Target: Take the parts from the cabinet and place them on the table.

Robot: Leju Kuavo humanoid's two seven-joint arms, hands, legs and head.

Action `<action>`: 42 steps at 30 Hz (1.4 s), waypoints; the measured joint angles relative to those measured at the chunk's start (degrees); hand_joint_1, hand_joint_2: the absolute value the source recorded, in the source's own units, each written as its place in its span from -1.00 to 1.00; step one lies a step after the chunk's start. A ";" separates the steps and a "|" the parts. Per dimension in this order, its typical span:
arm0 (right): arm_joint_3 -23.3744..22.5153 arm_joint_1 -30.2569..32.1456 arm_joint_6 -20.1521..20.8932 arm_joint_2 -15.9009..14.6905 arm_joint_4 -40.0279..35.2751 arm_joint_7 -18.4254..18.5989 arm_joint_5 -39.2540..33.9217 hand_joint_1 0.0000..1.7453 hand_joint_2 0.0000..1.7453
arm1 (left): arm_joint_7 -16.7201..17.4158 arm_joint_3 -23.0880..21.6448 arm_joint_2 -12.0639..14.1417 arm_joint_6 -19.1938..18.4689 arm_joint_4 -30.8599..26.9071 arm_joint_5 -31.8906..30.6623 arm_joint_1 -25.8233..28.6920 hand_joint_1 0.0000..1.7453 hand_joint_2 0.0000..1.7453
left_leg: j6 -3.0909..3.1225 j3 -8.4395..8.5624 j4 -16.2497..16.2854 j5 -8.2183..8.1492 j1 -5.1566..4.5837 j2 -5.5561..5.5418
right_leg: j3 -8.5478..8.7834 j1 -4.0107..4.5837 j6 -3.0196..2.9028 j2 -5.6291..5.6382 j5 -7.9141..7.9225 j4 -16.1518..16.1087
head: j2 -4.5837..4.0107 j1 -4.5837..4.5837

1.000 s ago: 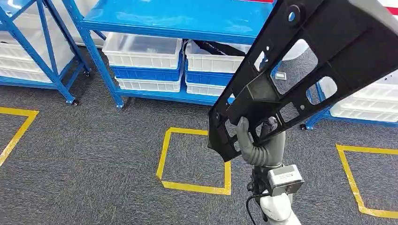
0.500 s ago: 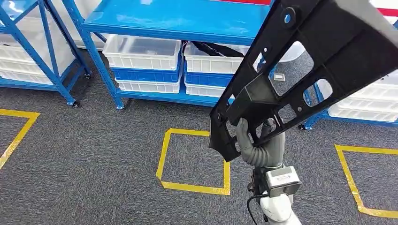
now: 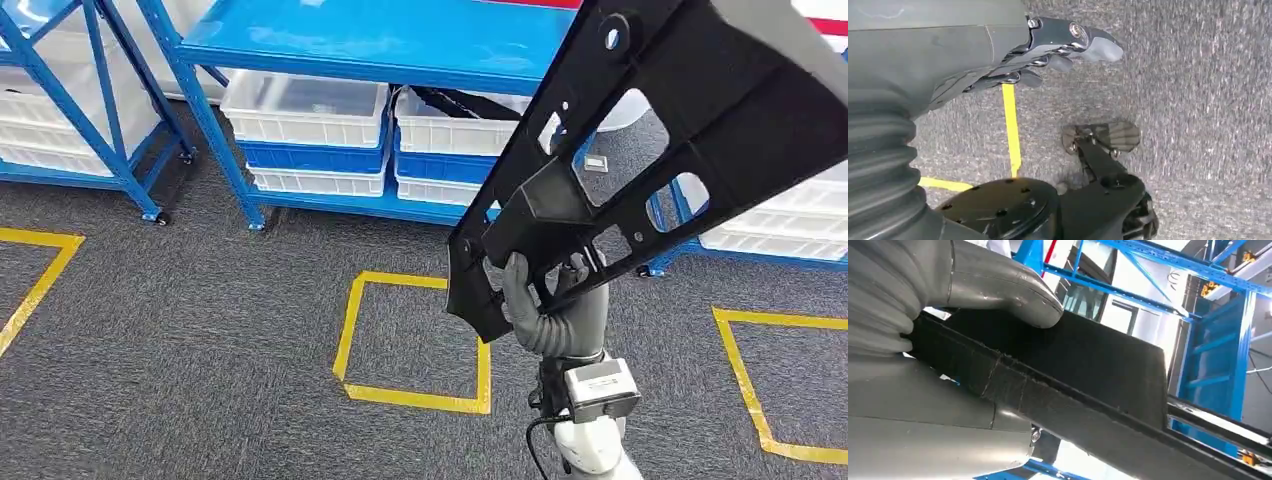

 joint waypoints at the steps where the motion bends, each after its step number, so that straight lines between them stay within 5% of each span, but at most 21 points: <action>1: 0.00 0.20 0.00 -0.11 0.00 0.00 0.00 1.00 1.00 | 0.00 0.00 0.00 0.00 0.00 0.00 0.01 -1.00 1.00 | -0.14 -0.18 0.00 0.10 0.00 0.01 | -2.21 -0.28 0.09 0.00 -1.43 4.37 | 0.00 0.02; 3: 0.00 0.37 0.00 -0.28 0.00 0.02 -0.02 1.00 1.00 | 0.00 0.00 0.00 -0.04 0.00 0.00 0.04 -1.00 1.00 | -0.48 -0.34 0.01 0.31 0.15 0.00 | -3.00 -0.78 1.09 -0.01 -1.05 5.67 | 0.00 -0.02; 6: 0.00 0.35 -0.02 -0.31 0.00 0.02 0.02 1.00 1.00 | 0.00 0.00 -0.09 -0.07 0.00 0.00 0.03 -1.00 1.00 | -1.59 -0.38 0.12 0.65 0.87 -0.24 | 4.69 -1.76 3.70 -0.02 5.00 -9.23 | 0.00 0.00; 7: 0.00 0.28 0.00 -0.31 0.00 0.02 0.04 1.00 1.00 | 0.00 0.02 0.11 -0.07 -0.09 -0.02 0.04 -1.00 1.00 | -2.25 -0.44 0.19 0.72 0.49 -0.27 | 5.45 -1.81 3.73 0.05 5.13 -11.59 | 0.00 0.26; 9: 0.00 0.44 -0.11 -0.35 -0.04 0.09 0.33 1.00 1.00 | -0.05 0.09 0.11 -0.07 -0.17 -0.37 0.02 -1.00 1.00 | -3.28 -0.45 -0.16 1.07 0.41 -0.38 | 5.06 -1.16 1.71 0.47 5.53 -11.34 | 0.00 -0.02; 12: 0.02 0.49 -0.13 -0.33 -0.04 0.09 0.85 1.00 1.00 | -0.07 0.26 0.11 -0.20 -0.17 -0.57 0.16 -1.00 1.00 | -4.28 -0.74 -0.29 1.38 1.04 -0.34 | 5.16 -1.46 -0.09 0.18 6.38 -11.42 | 0.00 -0.13; 15: 0.07 0.50 -0.13 -0.31 -0.07 0.09 1.14 1.00 1.00 | -0.07 0.35 0.11 -0.37 -0.17 -0.92 0.14 -1.00 1.00 | -4.05 -4.79 9.79 -5.35 0.76 -0.20 | 5.02 -0.91 -0.93 -0.62 6.61 -11.34 | 0.00 -0.22; 17: 0.07 0.54 -0.13 -0.33 -0.04 0.20 1.38 1.00 1.00 | -0.07 0.37 0.11 -0.41 -0.17 -1.14 0.20 -1.00 1.00 | -3.93 -7.93 17.33 -7.96 0.60 -0.19 | 4.99 -0.33 -1.10 -1.39 6.51 -11.31 | 0.00 -0.16; 18: 0.09 0.55 -0.13 -0.33 -0.04 0.26 1.46 1.00 1.00 | -0.07 0.39 0.11 -0.41 -0.17 -1.22 0.25 -1.00 1.00 | -3.75 -7.81 17.37 -7.48 0.53 -0.18 | 5.07 -0.10 -1.17 -1.80 6.46 -11.30 | 0.00 -0.18; 20: 0.09 0.54 -0.13 -0.33 -0.04 0.31 1.60 1.00 1.00 | -0.07 0.44 0.15 -0.39 -0.17 -1.49 0.25 -1.00 1.00 | -3.11 -4.07 10.58 -3.61 0.31 0.11 | 5.40 0.12 -1.34 -2.70 6.28 -11.28 | 0.00 -0.18; 21: 0.15 0.55 -0.13 -0.33 -0.04 0.35 1.71 1.00 1.00 | -0.09 0.44 0.15 -0.41 -0.20 -1.62 0.22 -1.00 1.00 | -2.65 -1.09 5.21 -1.34 0.06 1.26 | 5.70 0.21 -1.49 -3.22 6.13 -11.27 | 0.00 -0.22; 22: 0.13 0.56 -0.13 -0.33 -0.04 0.37 1.73 1.00 1.00 | -0.09 0.44 0.17 -0.42 -0.26 -1.64 0.15 -1.00 1.00 | -2.26 0.84 1.58 -1.40 -0.53 4.48 | 5.82 0.46 -1.36 -3.64 5.91 -11.27 | 0.00 -0.18; 23: 0.11 0.52 -0.17 -0.37 -0.07 0.39 1.75 1.00 1.00 | -0.09 0.46 0.17 -0.42 -0.26 -1.64 0.05 -1.00 1.00 | -1.94 0.72 1.25 -1.18 -0.86 4.03 | 5.56 1.18 -1.09 -4.08 5.74 -11.01 | 0.00 -0.04; 27: 0.13 0.54 -0.24 -0.37 -0.13 0.42 1.90 1.00 1.00 | -0.07 0.77 0.15 -0.42 -0.28 -1.64 0.15 -1.00 1.00 | -0.98 0.04 0.80 -0.67 -0.90 1.44 | 5.73 0.97 -0.31 -5.81 5.51 -11.16 | 0.00 0.00; 30: 0.15 0.59 -0.35 -0.59 -0.15 0.42 1.92 1.00 1.00 | 0.00 0.83 0.22 -0.28 -0.33 -1.64 0.01 -1.00 1.00 | -0.04 -0.31 0.56 -0.04 -0.47 -0.33 | 1.45 0.39 -0.56 -0.78 0.81 -2.37 | 0.00 0.22; 32: 0.15 0.89 -0.42 -0.83 -0.13 0.41 1.92 1.00 1.00 | 0.00 0.83 0.22 -0.28 -0.33 -1.70 -0.03 -1.00 1.00 | 0.09 -0.76 0.57 0.16 -0.48 -1.81 | -2.91 0.26 -0.59 -0.33 -2.17 6.35 | 0.00 0.15; 33: 0.15 1.08 -0.42 -0.90 -0.13 0.42 1.92 1.00 1.00 | 0.00 0.85 0.22 -0.26 -0.33 -1.73 0.09 -1.00 1.00 | 0.04 -0.85 0.57 0.30 -0.48 -2.54 | -3.64 0.24 -0.17 -0.27 -2.11 7.57 | 0.00 0.20; 36: 0.15 1.24 -0.42 -0.98 -0.15 0.39 2.01 1.00 1.00 | -0.24 0.90 0.11 -0.42 -0.31 -1.94 0.27 -1.00 1.00 | -0.41 -0.90 0.58 0.71 -0.40 -4.83 | 1.60 -0.27 1.53 0.65 2.94 -3.33 | 0.00 0.17; 37: 0.17 1.25 -0.42 -0.98 -0.15 0.33 2.03 1.00 1.00 | -0.31 0.94 0.09 -0.42 -0.31 -2.05 0.21 -1.00 1.00 | -0.72 -0.97 0.58 0.91 -0.36 -5.61 | 4.51 -0.59 1.82 3.23 4.79 -8.97 | 0.00 0.22; 38: 0.20 1.31 -0.42 -0.98 -0.15 0.24 2.05 1.00 1.00 | -0.41 1.01 0.09 -0.48 -0.33 -2.10 0.11 -1.00 1.00 | -1.08 -1.22 0.80 1.04 -0.73 -6.22 | 5.13 -0.48 1.33 4.65 4.79 -10.92 | 0.00 0.15; 42: 0.24 1.76 -0.41 -0.94 -0.15 0.04 2.16 1.00 1.00 | -0.63 1.42 0.11 -0.59 -0.31 -2.23 0.69 -1.00 1.00 | -2.71 -1.87 -0.07 2.07 -0.48 -8.35 | 5.39 -0.16 -0.55 2.15 5.76 -11.08 | 0.00 0.13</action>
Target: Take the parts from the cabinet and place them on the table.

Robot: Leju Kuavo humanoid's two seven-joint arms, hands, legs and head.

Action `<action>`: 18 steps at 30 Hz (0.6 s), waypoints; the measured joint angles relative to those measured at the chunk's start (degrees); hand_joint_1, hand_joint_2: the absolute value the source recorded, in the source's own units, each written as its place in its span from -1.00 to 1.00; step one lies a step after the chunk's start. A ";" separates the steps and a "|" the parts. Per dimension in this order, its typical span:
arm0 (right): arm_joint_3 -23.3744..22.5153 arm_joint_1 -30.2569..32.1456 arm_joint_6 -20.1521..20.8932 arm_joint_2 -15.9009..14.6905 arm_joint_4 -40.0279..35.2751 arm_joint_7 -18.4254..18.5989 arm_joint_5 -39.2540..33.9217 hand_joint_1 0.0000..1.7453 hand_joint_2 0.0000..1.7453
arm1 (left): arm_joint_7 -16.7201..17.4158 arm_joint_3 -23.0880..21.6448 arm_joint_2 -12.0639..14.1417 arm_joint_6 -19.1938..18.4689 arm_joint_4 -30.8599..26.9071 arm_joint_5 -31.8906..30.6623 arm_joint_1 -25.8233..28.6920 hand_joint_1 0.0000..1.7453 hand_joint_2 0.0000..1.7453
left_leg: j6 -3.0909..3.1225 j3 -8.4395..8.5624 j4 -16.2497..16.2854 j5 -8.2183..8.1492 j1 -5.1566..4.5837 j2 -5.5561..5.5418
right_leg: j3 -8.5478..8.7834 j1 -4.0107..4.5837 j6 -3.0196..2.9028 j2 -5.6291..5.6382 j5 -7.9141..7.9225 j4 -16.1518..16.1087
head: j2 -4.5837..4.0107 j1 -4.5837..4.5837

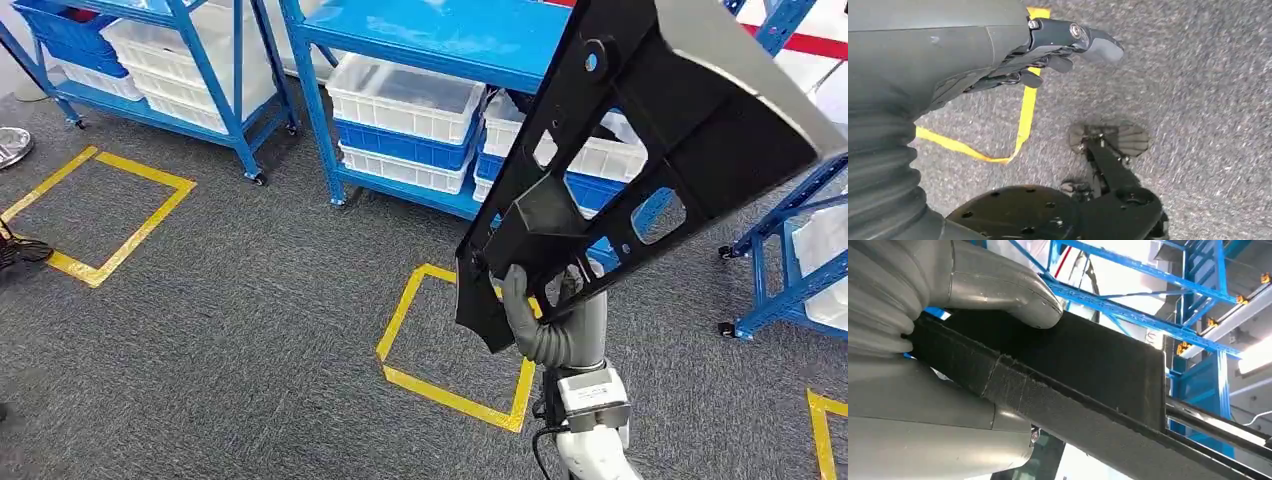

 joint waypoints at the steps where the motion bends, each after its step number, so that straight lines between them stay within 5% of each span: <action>1: 0.04 0.01 0.00 0.13 -0.04 -0.15 0.07 1.00 1.00 | -0.09 0.13 0.00 0.00 0.00 0.00 0.11 -1.00 1.00 | -0.14 -0.36 0.92 -0.65 -0.13 1.93 | 0.11 -0.52 -0.56 -1.15 0.46 -0.41 | 0.00 -0.15; 3: 0.09 0.68 0.00 0.22 -0.39 -0.44 0.11 1.00 1.00 | -0.15 0.20 -0.09 0.00 0.00 0.00 0.02 -1.00 1.00 | -0.42 -2.80 6.69 -4.89 -0.38 6.65 | 0.11 -0.45 -1.02 -2.23 0.46 -0.42 | 0.00 -0.90; 5: 0.04 1.39 0.00 0.17 -0.46 -0.78 0.07 1.00 1.00 | -0.15 0.24 -0.20 0.02 0.00 -0.11 -0.07 -1.00 1.00 | -0.71 -6.85 15.98 -9.02 -0.09 8.06 | 0.06 -0.05 -1.12 -4.03 0.39 -0.39 | 0.00 -0.77; 6: 0.04 1.68 0.00 0.17 -0.46 -0.89 0.07 1.00 1.00 | -0.13 0.28 -0.28 0.02 0.00 -0.11 -0.04 -1.00 1.00 | -0.83 -7.68 18.13 -9.45 0.00 8.17 | 0.05 0.05 -1.12 -4.81 0.35 -0.37 | 0.00 -0.83; 7: 0.09 2.03 0.00 0.17 -0.46 -1.03 0.09 1.00 1.00 | -0.13 0.31 -0.28 0.02 0.00 -0.11 0.02 -1.00 1.00 | -0.90 -7.01 17.28 -8.53 0.10 8.22 | 0.08 0.05 -1.13 -5.65 0.31 -0.37 | 0.00 -0.79; 9: 0.11 2.58 0.00 0.22 -0.63 -1.36 0.13 1.00 1.00 | -0.13 0.33 -0.22 0.02 -0.02 -0.26 0.03 -1.00 1.00 | -0.84 -2.21 9.06 -4.54 0.13 9.17 | 0.32 0.02 -1.15 -7.03 0.17 -0.33 | 0.00 -0.85; 10: 0.09 2.78 0.00 0.22 -0.83 -1.49 0.28 1.00 1.00 | -0.13 0.33 -0.15 0.02 -0.02 -0.46 -0.02 -1.00 1.00 | -0.70 0.92 3.95 -2.67 0.11 11.14 | 0.54 0.04 -0.81 -7.59 -0.10 -0.24 | 0.00 -0.83; 11: 0.09 3.01 0.00 0.24 -1.07 -1.68 0.46 1.00 1.00 | -0.13 0.31 -0.20 0.00 -0.02 -0.68 -0.20 -1.00 1.00 | -0.54 2.16 1.71 -3.31 -0.43 13.43 | 0.44 0.60 -0.45 -8.13 -0.34 -0.18 | 0.00 -0.87; 12: 0.07 3.21 -0.02 0.24 -1.36 -1.86 0.55 1.00 1.00 | -0.20 0.31 -0.20 0.00 -0.02 -0.77 -0.29 -1.00 1.00 | 0.29 1.96 1.42 -2.88 -0.35 12.07 | 0.58 0.99 -0.15 -8.66 -0.59 0.07 | 0.00 -0.74; 15: 0.13 4.01 -0.07 0.35 -1.97 -2.14 0.94 1.00 1.00 | -0.66 0.31 -0.17 -0.11 -0.02 -1.23 -0.28 -1.00 1.00 | 1.20 1.42 1.36 -2.73 -0.80 10.16 | 0.83 0.83 0.37 -10.39 -0.53 -0.39 | 0.00 -0.53; 16: 0.04 4.21 -0.20 0.33 -2.36 -2.16 1.01 1.00 1.00 | -0.81 0.31 -0.20 -0.31 -0.02 -1.44 -0.33 -1.00 1.00 | 1.83 1.55 0.91 -2.30 -0.16 9.30 | 0.26 0.64 0.79 -10.00 -1.01 0.05 | 0.00 -0.44; 18: -0.15 4.62 -0.26 0.22 -2.97 -2.34 1.11 1.00 1.00 | -0.94 0.31 -0.17 -0.37 -0.04 -1.86 -0.54 -1.00 1.00 | 2.48 1.26 0.88 -1.98 -0.12 8.24 | -1.85 0.33 0.44 -4.21 -4.14 5.36 | 0.00 -0.22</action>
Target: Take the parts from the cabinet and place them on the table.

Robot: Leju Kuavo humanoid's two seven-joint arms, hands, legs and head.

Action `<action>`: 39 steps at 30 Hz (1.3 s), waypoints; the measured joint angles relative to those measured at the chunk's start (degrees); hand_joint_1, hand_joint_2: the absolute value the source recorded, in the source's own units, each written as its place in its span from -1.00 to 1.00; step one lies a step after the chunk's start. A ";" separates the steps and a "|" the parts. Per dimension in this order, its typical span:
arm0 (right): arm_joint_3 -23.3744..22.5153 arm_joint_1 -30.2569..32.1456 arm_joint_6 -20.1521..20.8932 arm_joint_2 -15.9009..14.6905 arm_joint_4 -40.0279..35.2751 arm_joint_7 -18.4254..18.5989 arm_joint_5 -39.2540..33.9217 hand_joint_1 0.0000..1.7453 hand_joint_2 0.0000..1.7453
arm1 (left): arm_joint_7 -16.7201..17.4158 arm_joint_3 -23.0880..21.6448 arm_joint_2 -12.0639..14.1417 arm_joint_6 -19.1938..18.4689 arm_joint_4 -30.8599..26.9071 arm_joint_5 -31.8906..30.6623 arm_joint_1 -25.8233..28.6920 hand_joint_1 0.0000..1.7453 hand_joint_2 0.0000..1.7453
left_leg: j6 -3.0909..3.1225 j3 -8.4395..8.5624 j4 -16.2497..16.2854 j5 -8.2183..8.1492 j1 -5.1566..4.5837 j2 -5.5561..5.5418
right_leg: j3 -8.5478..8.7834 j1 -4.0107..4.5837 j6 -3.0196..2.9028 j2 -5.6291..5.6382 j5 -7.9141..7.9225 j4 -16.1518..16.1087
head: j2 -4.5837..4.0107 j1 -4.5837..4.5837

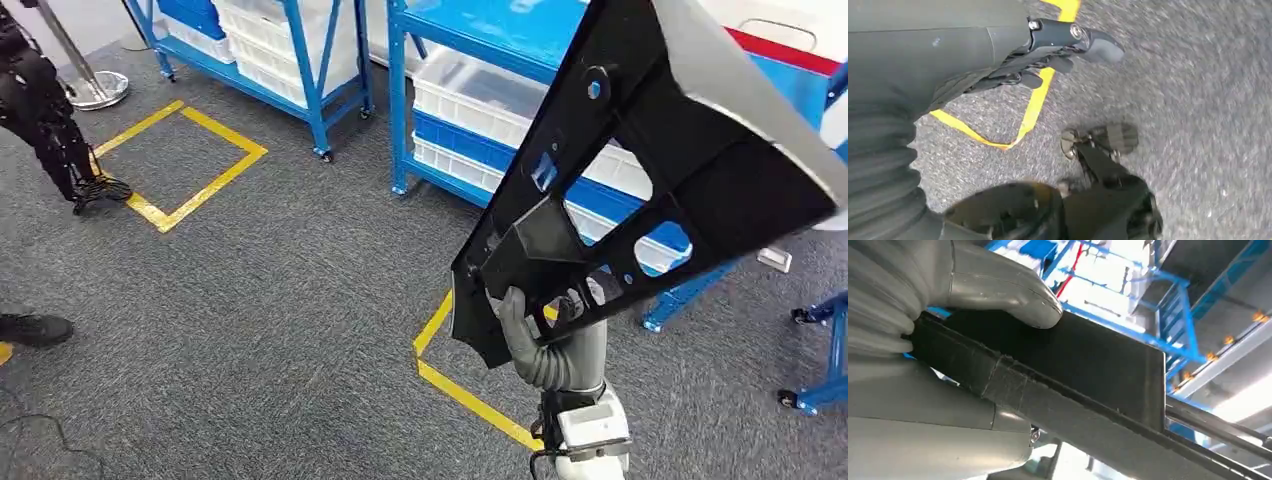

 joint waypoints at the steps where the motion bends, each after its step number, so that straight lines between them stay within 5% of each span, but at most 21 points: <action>1: -0.20 0.24 -0.02 -0.11 -0.16 -0.04 0.02 1.00 1.00 | -0.02 0.00 0.00 0.00 0.00 -0.07 -0.15 -1.00 1.00 | 0.18 -0.20 0.00 0.11 0.00 -0.78 | -2.23 -0.10 -0.30 1.19 -1.99 4.66 | 0.00 0.14; 4: -0.42 0.89 0.00 -0.40 -0.18 -0.04 0.04 1.00 1.00 | -0.02 0.00 -0.09 -0.04 0.00 -0.13 -0.17 -1.00 1.00 | 0.38 -0.71 0.01 0.47 -0.04 -3.47 | -6.41 -0.10 0.19 1.94 -3.94 12.40 | 0.00 0.07; 6: -0.42 0.95 0.00 -0.44 -0.24 -0.04 0.02 1.00 1.00 | -0.02 0.00 -0.15 -0.04 0.00 -0.13 -0.06 -1.00 1.00 | 0.17 -0.78 0.01 0.78 -0.03 -5.18 | -2.99 -0.25 1.19 2.41 -0.51 5.10 | 0.00 0.09; 7: -0.42 0.95 -0.02 -0.46 -0.37 -0.04 0.04 1.00 1.00 | -0.02 0.00 -0.18 -0.04 0.00 -0.15 -0.07 -1.00 1.00 | -0.03 -0.79 0.01 0.97 -0.01 -6.05 | -0.09 -0.35 1.50 3.69 1.56 -0.48 | 0.00 0.09; 8: -0.42 0.93 -0.02 -0.46 -0.53 -0.04 0.09 1.00 1.00 | -0.04 0.00 -0.26 -0.07 0.00 -0.35 -0.11 -1.00 1.00 | -0.28 -0.89 0.01 1.17 0.06 -6.68 | 2.10 -0.54 1.36 6.93 2.63 -4.65 | 0.00 0.14; 9: -0.42 1.05 -0.02 -0.44 -0.61 -0.04 0.31 1.00 1.00 | -0.02 -0.02 -0.28 -0.09 0.00 -0.68 -0.19 -1.00 1.00 | -0.62 -1.06 0.21 1.24 -0.43 -7.51 | 2.14 -0.13 0.74 7.77 2.84 -5.44 | 0.00 0.05; 12: -0.61 1.35 -0.09 -0.46 -0.98 -0.04 0.94 1.00 1.00 | -0.06 -0.11 -0.33 -0.13 0.02 -1.55 0.06 -1.00 1.00 | -1.83 -1.39 -0.61 2.06 -0.10 -9.21 | 2.24 0.27 -0.29 5.61 3.27 -5.40 | 0.00 0.07; 13: -0.63 1.48 -0.17 -0.42 -1.25 -0.04 1.12 1.00 1.00 | -0.22 -0.09 -0.26 -0.13 0.00 -1.86 0.12 -1.00 1.00 | -2.00 -1.70 -0.23 2.24 -0.07 -8.91 | 2.63 -0.66 -0.94 4.56 3.87 -6.06 | 0.00 0.03; 14: -0.70 1.58 -0.26 -0.37 -1.57 -0.04 1.22 1.00 1.00 | -0.55 -0.11 -0.35 -0.13 0.00 -1.95 0.04 -1.00 1.00 | -2.02 -2.22 0.68 1.32 -0.45 -5.11 | 2.74 -0.57 -1.13 3.84 4.01 -6.10 | 0.00 -0.10; 15: -0.81 1.86 -0.35 -0.28 -1.82 -0.09 1.38 1.00 1.00 | -0.68 -0.11 -0.37 -0.13 0.00 -2.10 -0.04 -1.00 1.00 | -2.11 -2.86 2.25 -0.12 -0.54 -3.08 | 2.69 -0.48 -1.38 3.35 4.11 -6.10 | 0.00 -0.37; 16: -0.85 1.91 -0.35 -0.28 -1.91 -0.09 1.38 1.00 1.00 | -0.72 -0.11 -0.37 -0.13 0.00 -2.20 -0.07 -1.00 1.00 | -2.17 -3.20 3.03 -0.72 -0.50 -2.56 | 2.69 -0.47 -1.45 3.14 4.07 -6.09 | 0.00 -0.46; 18: -1.31 2.54 -0.48 -0.35 -2.52 -0.09 1.51 1.00 1.00 | -1.27 -0.13 -0.48 -0.13 0.00 -2.60 -0.64 -1.00 1.00 | -2.63 -7.32 12.52 -5.79 -0.12 -0.41 | 2.71 -0.21 -1.60 1.09 4.01 -6.07 | 0.00 -0.43; 20: -1.84 2.82 -0.50 -0.35 -2.76 -0.09 1.60 1.00 1.00 | -1.53 -0.15 -0.61 -0.13 0.00 -3.08 -0.79 -1.00 1.00 | -3.06 -9.14 17.14 -6.88 0.19 -0.12 | 2.67 -0.20 -1.54 -0.75 3.95 -6.05 | 0.00 -0.45; 22: -1.97 3.32 -0.70 -0.33 -3.04 -0.09 1.70 1.00 1.00 | -1.60 -0.15 -0.55 -0.13 0.00 -3.15 -0.78 -1.00 1.00 | -3.30 -5.80 11.71 -3.75 0.54 0.48 | 2.84 -0.28 -1.57 -2.31 3.79 -6.02 | 0.00 -0.52; 24: -2.25 3.69 -0.92 -0.33 -3.37 -0.09 1.70 1.00 1.00 | -1.64 -0.15 -0.42 -0.11 0.00 -3.54 -0.88 -1.00 1.00 | -3.35 0.02 2.12 -0.46 0.64 3.82 | 3.30 -0.34 -0.83 -3.66 3.21 -5.79 | 0.00 -0.52; 25: -2.43 3.83 -0.96 -0.35 -3.54 -0.09 1.70 1.00 1.00 | -1.64 -0.22 -0.48 -0.13 0.00 -3.58 -1.14 -1.00 1.00 | -3.06 0.37 1.25 -1.17 -0.15 4.67 | 2.45 0.52 -0.30 -4.25 2.81 -5.41 | 0.00 -0.70; 29: -3.24 4.25 -0.98 -0.37 -3.85 -0.07 1.70 1.00 1.00 | -1.71 -0.39 -0.46 -0.11 -0.02 -3.65 -1.12 -1.00 1.00 | -1.03 -0.32 0.82 -0.67 -0.37 1.27 | 3.65 0.39 0.66 -6.47 2.57 -5.77 | 0.00 -0.43; 32: -3.47 4.71 -0.98 -0.44 -4.16 -0.07 1.70 1.00 1.00 | -1.70 -0.46 -0.48 0.02 -0.02 -3.72 -1.24 -1.00 1.00 | -0.05 -0.52 0.68 -0.22 -0.01 -0.47 | -0.14 -0.12 0.15 0.82 -1.54 1.81 | 0.00 -0.15; 35: -3.78 5.25 -0.90 -0.59 -4.15 0.13 1.62 1.00 1.00 | -1.42 -0.57 -0.59 0.04 -0.02 -4.53 -1.32 -1.00 1.00 | 0.34 -1.05 0.68 0.05 -0.07 -3.05 | -6.09 -0.10 0.00 1.89 -4.69 12.68 | 0.00 -0.19; 38: -4.22 5.37 -0.46 -0.59 -4.15 0.30 1.29 1.00 1.00 | -0.35 -1.03 -0.57 0.37 -0.02 -5.53 -0.98 -1.00 1.00 | 0.19 -1.16 0.68 0.48 -0.05 -5.75 | -2.02 -0.18 1.31 2.61 0.16 3.16 | 0.00 -0.17; 39: -4.39 5.36 -0.31 -0.59 -4.15 0.28 1.11 1.00 1.00 | -0.15 -1.01 -0.57 0.39 -0.02 -5.60 -0.93 -1.00 1.00 | -0.05 -1.18 0.68 0.68 0.01 -6.58 | 0.69 -0.31 1.49 4.55 1.99 -2.11 | 0.00 -0.15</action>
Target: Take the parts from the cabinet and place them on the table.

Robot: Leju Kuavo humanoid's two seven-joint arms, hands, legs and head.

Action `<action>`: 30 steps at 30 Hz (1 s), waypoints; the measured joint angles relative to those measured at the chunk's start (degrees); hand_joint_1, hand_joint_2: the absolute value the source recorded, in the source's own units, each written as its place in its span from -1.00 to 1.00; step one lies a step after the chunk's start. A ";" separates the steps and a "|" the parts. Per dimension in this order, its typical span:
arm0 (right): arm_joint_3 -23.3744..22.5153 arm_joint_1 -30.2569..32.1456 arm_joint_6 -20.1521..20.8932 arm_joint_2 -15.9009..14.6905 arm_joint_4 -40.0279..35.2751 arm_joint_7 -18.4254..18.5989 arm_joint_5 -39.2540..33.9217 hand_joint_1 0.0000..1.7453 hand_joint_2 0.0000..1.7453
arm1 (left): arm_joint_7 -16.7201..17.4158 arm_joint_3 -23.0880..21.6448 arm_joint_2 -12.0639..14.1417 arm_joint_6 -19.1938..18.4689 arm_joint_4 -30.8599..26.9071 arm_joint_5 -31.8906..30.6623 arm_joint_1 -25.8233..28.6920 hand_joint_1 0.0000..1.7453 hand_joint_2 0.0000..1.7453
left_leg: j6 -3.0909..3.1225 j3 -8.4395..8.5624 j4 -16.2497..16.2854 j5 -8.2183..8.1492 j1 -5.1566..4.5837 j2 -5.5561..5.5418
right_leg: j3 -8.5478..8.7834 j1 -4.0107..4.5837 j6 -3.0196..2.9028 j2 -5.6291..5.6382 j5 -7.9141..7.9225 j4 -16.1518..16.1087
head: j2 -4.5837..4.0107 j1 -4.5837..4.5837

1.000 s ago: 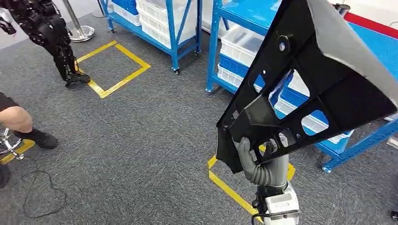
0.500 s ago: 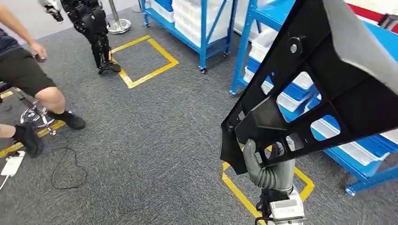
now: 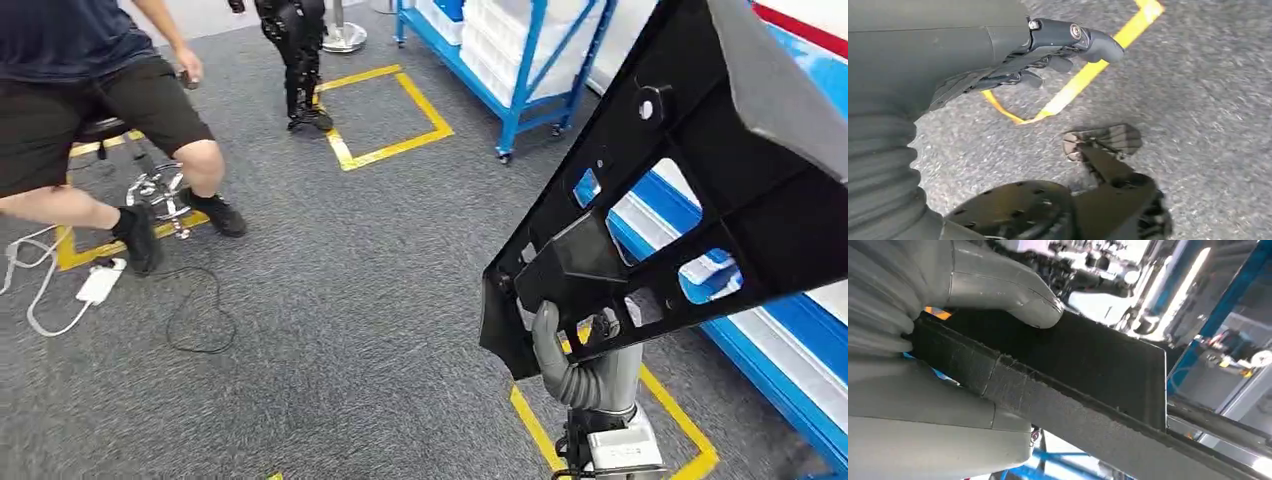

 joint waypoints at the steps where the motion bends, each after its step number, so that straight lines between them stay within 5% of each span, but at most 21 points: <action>1: -0.22 0.02 0.11 0.00 0.00 -0.02 -0.22 1.00 1.00 | 0.07 -0.02 0.02 0.00 0.00 -0.20 -0.02 -1.00 1.00 | -0.33 -0.19 0.16 0.19 -0.20 -0.70 | 1.02 -0.09 -0.35 2.68 0.33 -2.86 | 0.00 -0.02; 5: -0.48 0.12 0.59 0.11 0.00 -0.13 -0.70 1.00 1.00 | 0.06 0.02 0.35 0.00 0.02 -0.44 0.63 -1.00 1.00 | -1.92 -0.80 -0.78 1.16 -0.12 -3.04 | 1.66 0.46 -1.99 0.10 1.31 -3.18 | 0.00 -0.04; 6: -0.52 0.11 0.70 0.28 0.00 -0.26 -0.85 1.00 1.00 | 0.04 0.02 0.57 0.00 0.02 -0.46 0.76 -1.00 1.00 | -1.79 -0.94 -0.05 0.91 -0.06 -0.48 | 1.64 -0.33 -2.58 -0.87 1.88 -3.75 | 0.00 -0.28; 7: -0.55 0.30 0.79 0.46 0.00 -0.28 -0.90 1.00 1.00 | 0.04 0.02 0.59 0.00 0.02 -0.46 0.76 -1.00 1.00 | -1.90 -1.58 1.37 -0.62 -0.47 3.08 | 1.69 -0.11 -2.83 -1.45 1.98 -3.83 | 0.00 -0.33; 8: -0.57 0.41 0.81 0.57 0.00 -0.41 -0.92 1.00 1.00 | 0.02 0.02 0.61 0.00 0.02 -0.46 0.77 -1.00 1.00 | -2.02 -2.39 3.20 -2.10 -0.43 4.42 | 1.69 -0.10 -3.10 -1.89 1.99 -3.82 | 0.00 -0.57; 11: -0.70 0.67 0.90 0.61 0.04 -0.44 -1.09 1.00 1.00 | 0.00 0.02 0.66 0.00 0.02 -0.52 0.59 -1.00 1.00 | -2.56 -7.03 14.00 -7.64 -0.10 6.15 | 1.63 0.26 -3.38 -4.22 1.98 -3.79 | 0.00 -0.52; 12: -0.72 0.69 0.92 0.63 0.04 -0.44 -1.11 1.00 1.00 | 0.00 0.02 0.63 0.00 0.02 -0.52 0.64 -1.00 1.00 | -2.80 -8.02 16.57 -8.24 0.09 6.27 | 1.59 0.29 -3.38 -5.17 1.97 -3.79 | 0.00 -0.57; 13: -0.72 0.71 0.94 0.63 0.07 -0.44 -1.11 1.00 1.00 | 0.00 0.02 0.63 -0.02 0.02 -0.57 0.74 -1.00 1.00 | -2.96 -7.55 16.19 -7.61 0.25 6.45 | 1.60 0.30 -3.38 -5.98 1.94 -3.78 | 0.00 -0.48; 15: -0.70 0.76 1.03 0.72 0.07 -0.44 -1.11 1.00 1.00 | 0.00 0.02 0.70 0.00 0.02 -0.57 0.81 -1.00 1.00 | -3.10 -3.25 9.09 -4.11 0.51 7.23 | 1.79 0.22 -3.20 -7.50 1.75 -3.75 | 0.00 -0.57; 16: -0.74 0.75 1.03 0.77 0.07 -0.44 -1.14 1.00 1.00 | 0.00 0.02 0.79 0.00 0.00 -0.57 0.78 -1.00 1.00 | -3.09 0.18 3.51 -2.09 0.55 9.18 | 2.01 0.22 -2.82 -8.20 1.47 -3.62 | 0.00 -0.57; 17: -0.74 0.76 1.03 0.81 0.07 -0.44 -1.14 1.00 1.00 | 0.02 0.02 0.79 0.00 0.00 -0.57 0.62 -1.00 1.00 | -3.01 1.62 0.69 -2.74 0.21 12.30 | 2.16 0.50 -2.42 -8.86 1.21 -3.49 | 0.00 -0.57; 18: -0.74 0.73 1.05 0.79 0.07 -0.44 -1.14 1.00 1.00 | 0.04 0.02 0.76 0.00 0.00 -0.57 0.53 -1.00 1.00 | -2.32 1.89 0.34 -2.28 0.14 11.39 | 1.47 1.13 -2.09 -9.34 0.89 -3.23 | 0.00 -0.39; 21: -0.70 0.63 1.14 0.90 0.07 -0.55 -1.31 1.00 1.00 | 0.28 0.02 0.83 0.00 0.00 -0.57 0.65 -1.00 1.00 | -1.18 1.19 0.35 -2.11 -0.56 9.03 | 2.55 0.78 -1.39 -11.16 1.05 -3.76 | 0.00 -0.22; 22: -0.74 0.59 1.16 0.92 0.04 -0.57 -1.33 1.00 1.00 | 0.31 0.02 0.87 0.00 0.00 -0.57 0.61 -1.00 1.00 | -0.55 1.50 -0.17 -1.69 -0.04 8.06 | 2.35 0.86 -0.92 -11.20 0.56 -3.44 | 0.00 -0.09; 23: -0.72 0.48 1.20 0.92 0.07 -0.57 -1.35 1.00 1.00 | 0.31 0.04 0.87 0.00 0.00 -0.57 0.62 -1.00 1.00 | -0.33 1.44 -0.29 -1.55 0.00 7.36 | 1.75 0.47 -0.86 -7.38 -0.41 -2.04 | 0.00 0.07; 24: -0.70 0.51 1.20 0.92 0.04 -0.68 -1.35 1.00 1.00 | 0.41 0.04 0.98 0.02 0.00 -0.52 0.53 -1.00 1.00 | 0.12 1.29 -0.29 -1.35 0.07 6.91 | 0.29 0.33 -1.22 -4.82 -2.05 1.14 | 0.00 0.00; 25: -0.72 0.57 1.20 0.90 0.07 -0.68 -1.35 1.00 1.00 | 0.44 0.07 1.01 0.00 0.00 -0.52 0.37 -1.00 1.00 | 0.32 1.07 -0.29 -1.22 0.07 6.06 | -1.94 0.27 -1.56 -3.50 -3.94 5.64 | 0.00 0.22; 27: -0.70 0.65 1.20 0.83 0.13 -0.68 -1.35 1.00 1.00 | 0.59 0.06 0.98 -0.02 0.00 -0.50 0.28 -1.00 1.00 | 0.57 0.65 -0.28 -1.00 0.00 4.02 | -6.42 0.22 -1.59 -2.73 -6.47 14.07 | 0.00 0.17; 28: -0.72 0.74 1.20 0.79 0.18 -0.68 -1.38 1.00 1.00 | 0.68 0.06 1.01 -0.02 0.00 -0.50 0.31 -1.00 1.00 | 0.57 0.58 -0.28 -0.89 -0.01 3.13 | -6.90 0.23 -1.28 -2.66 -6.13 14.55 | 0.00 0.15; 30: -0.70 0.80 1.20 0.81 0.17 -0.68 -1.40 1.00 1.00 | 0.72 0.07 1.01 -0.02 0.00 -0.50 0.48 -1.00 1.00 | 0.37 0.55 -0.28 -0.62 0.00 1.27 | -4.14 0.07 -0.25 -2.30 -2.82 8.15 | 0.00 0.17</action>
